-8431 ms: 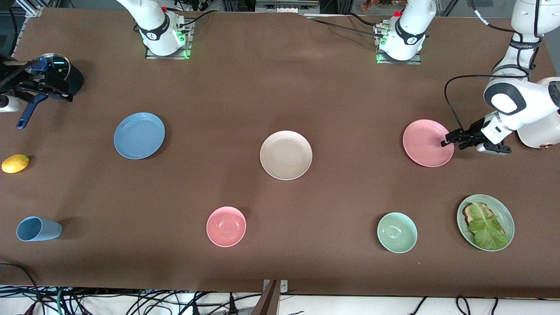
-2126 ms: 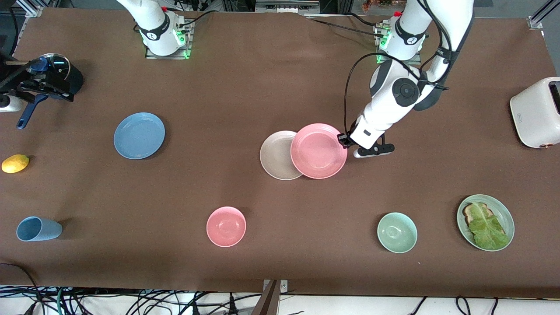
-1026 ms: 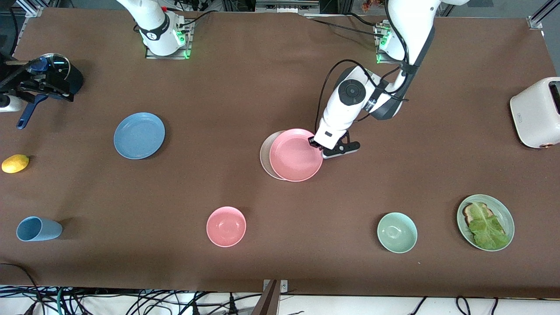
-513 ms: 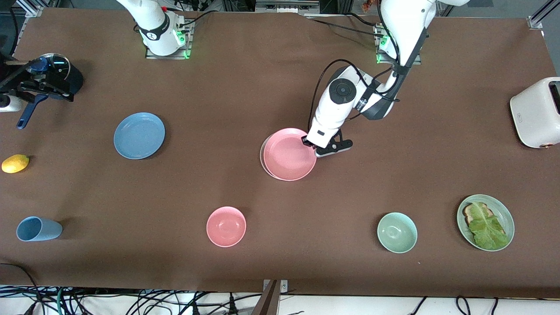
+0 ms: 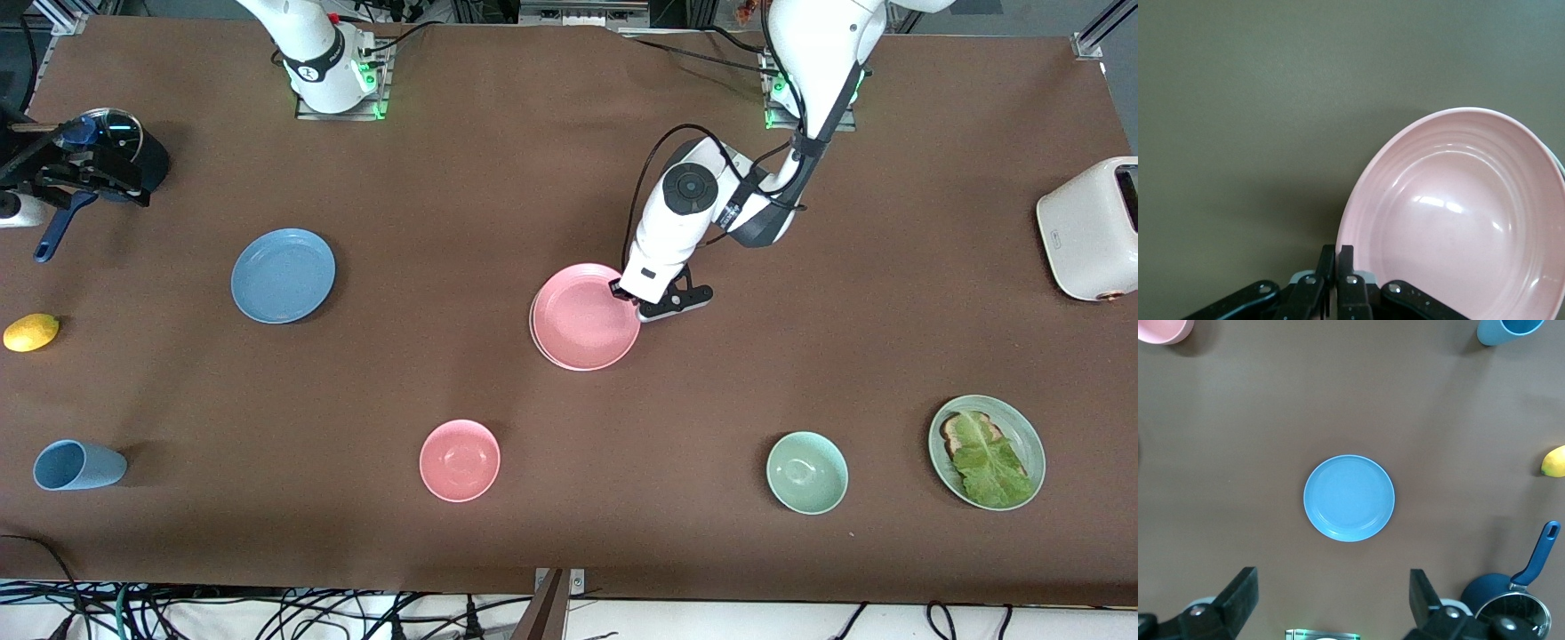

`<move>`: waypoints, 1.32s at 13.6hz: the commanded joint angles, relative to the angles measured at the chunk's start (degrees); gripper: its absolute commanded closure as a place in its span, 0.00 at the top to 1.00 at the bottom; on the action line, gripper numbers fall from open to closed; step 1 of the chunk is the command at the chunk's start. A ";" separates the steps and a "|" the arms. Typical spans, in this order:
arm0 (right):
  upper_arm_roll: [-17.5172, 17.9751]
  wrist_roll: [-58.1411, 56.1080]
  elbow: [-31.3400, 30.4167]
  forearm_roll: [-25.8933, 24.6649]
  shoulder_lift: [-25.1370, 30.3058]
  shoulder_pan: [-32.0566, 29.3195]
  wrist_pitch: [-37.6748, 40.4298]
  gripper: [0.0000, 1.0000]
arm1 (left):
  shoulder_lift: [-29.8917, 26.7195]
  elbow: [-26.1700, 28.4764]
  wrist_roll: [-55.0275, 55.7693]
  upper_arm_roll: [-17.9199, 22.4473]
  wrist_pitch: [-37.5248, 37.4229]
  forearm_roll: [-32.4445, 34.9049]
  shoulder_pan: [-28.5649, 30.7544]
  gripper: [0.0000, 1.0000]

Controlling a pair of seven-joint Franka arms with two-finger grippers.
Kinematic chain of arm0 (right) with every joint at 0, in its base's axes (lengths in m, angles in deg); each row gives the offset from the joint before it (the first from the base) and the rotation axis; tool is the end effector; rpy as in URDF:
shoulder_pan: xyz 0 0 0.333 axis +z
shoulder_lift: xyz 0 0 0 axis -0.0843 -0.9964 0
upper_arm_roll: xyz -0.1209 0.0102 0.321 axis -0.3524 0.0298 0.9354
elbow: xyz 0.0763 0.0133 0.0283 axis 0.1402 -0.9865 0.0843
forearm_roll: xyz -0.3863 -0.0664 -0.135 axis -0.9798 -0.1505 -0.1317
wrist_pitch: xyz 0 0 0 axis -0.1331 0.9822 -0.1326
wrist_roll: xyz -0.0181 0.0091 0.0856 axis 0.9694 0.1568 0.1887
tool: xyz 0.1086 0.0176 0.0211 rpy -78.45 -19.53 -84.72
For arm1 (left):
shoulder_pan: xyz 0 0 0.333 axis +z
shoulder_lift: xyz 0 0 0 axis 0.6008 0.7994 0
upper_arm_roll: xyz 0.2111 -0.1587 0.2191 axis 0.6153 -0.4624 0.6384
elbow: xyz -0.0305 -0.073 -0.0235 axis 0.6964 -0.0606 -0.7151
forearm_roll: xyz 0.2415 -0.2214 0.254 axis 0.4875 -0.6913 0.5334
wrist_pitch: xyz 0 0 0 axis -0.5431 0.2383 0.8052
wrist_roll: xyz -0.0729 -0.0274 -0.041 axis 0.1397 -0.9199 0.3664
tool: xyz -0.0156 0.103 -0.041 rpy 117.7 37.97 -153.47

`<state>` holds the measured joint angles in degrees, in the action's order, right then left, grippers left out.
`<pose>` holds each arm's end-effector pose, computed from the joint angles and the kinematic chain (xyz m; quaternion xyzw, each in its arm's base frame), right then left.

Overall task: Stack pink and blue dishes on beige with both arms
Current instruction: 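Lower the pink plate onto the beige plate with the left gripper, then open the left gripper and withdraw it from the plates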

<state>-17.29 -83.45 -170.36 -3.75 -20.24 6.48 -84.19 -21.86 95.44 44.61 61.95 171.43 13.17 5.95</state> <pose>0.5667 -0.0205 0.6226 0.9985 0.0325 -0.0434 0.0052 0.5256 -0.3961 0.2350 0.9823 0.1779 0.0092 0.0574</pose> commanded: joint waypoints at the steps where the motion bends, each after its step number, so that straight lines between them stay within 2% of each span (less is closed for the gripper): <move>1: 0.25 -0.13 0.65 -0.11 0.41 -0.07 1.05 1.00 | 1.24 -2.86 0.59 2.03 -0.32 2.33 -1.01 0.43; 3: 0.25 -0.13 0.65 -0.11 0.41 -0.07 1.05 1.00 | 1.24 -2.95 -1.34 2.11 -0.32 2.24 -0.92 0.70; 5: 0.25 -0.13 0.65 -0.11 0.41 -0.07 0.96 1.00 | 1.33 -3.21 -1.26 2.11 -0.50 2.24 -0.92 0.84; 8: 0.25 -0.13 0.65 -0.11 0.41 -0.07 0.96 1.00 | 0.90 -3.13 -2.39 2.73 -0.93 2.33 -0.57 0.85; 12: 0.25 -0.04 0.65 -0.20 0.41 -0.07 0.87 1.00 | -1.65 -2.34 -15.30 3.87 -5.23 2.33 2.41 0.88; 18: -0.01 -0.04 0.65 -0.03 0.32 -0.07 0.61 1.00 | -8.15 -2.16 -30.67 3.78 -16.83 2.33 11.63 0.89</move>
<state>-17.30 -83.45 -170.35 -3.75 -20.24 6.48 -84.18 -26.62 92.69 19.00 66.17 158.44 13.50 14.38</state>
